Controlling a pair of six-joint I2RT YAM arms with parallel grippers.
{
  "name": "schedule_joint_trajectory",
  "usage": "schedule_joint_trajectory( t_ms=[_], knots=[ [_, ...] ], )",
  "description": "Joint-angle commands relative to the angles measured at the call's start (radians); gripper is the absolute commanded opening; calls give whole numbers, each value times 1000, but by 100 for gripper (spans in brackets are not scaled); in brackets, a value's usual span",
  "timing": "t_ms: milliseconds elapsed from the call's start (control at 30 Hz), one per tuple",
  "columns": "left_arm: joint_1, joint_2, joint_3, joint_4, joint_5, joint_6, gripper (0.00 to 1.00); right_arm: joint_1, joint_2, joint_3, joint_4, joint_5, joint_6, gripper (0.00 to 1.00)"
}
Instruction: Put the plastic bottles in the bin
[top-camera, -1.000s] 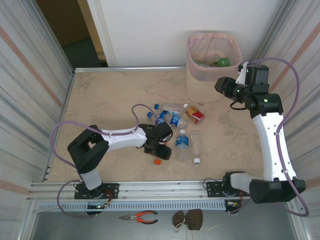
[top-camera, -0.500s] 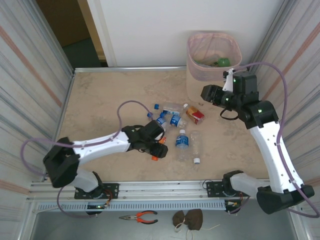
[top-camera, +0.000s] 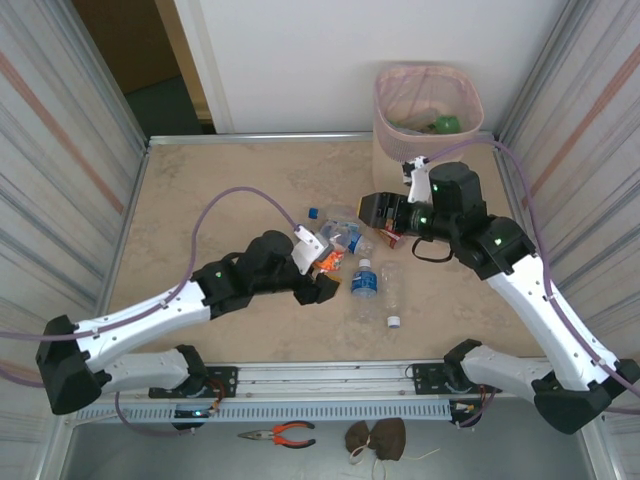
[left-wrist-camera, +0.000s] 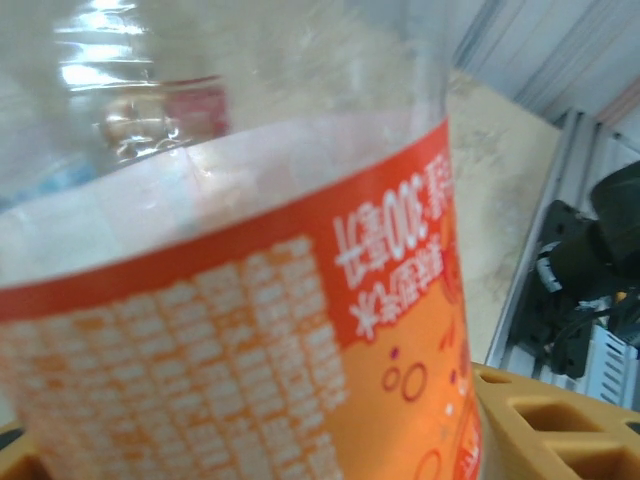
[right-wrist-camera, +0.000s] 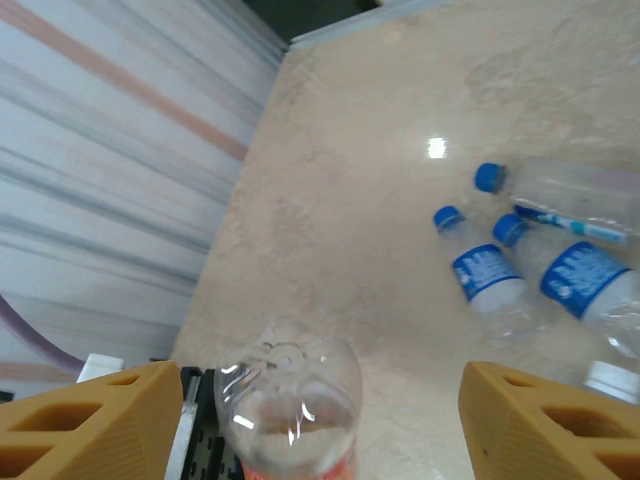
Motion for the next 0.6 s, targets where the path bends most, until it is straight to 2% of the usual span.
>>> schedule_joint_trajectory(
  t_ms=[0,300,567],
  knots=[
    [-6,-37,-7,102,95,117,58,38,-1,-2,63,-46,26,75],
    [-6,-45,16,114,138,168,58,113,29,2,88,-55,48,78],
    [-7,-37,21,133,129,177,58,163,57,-2,43,-2,53,77]
  ],
)
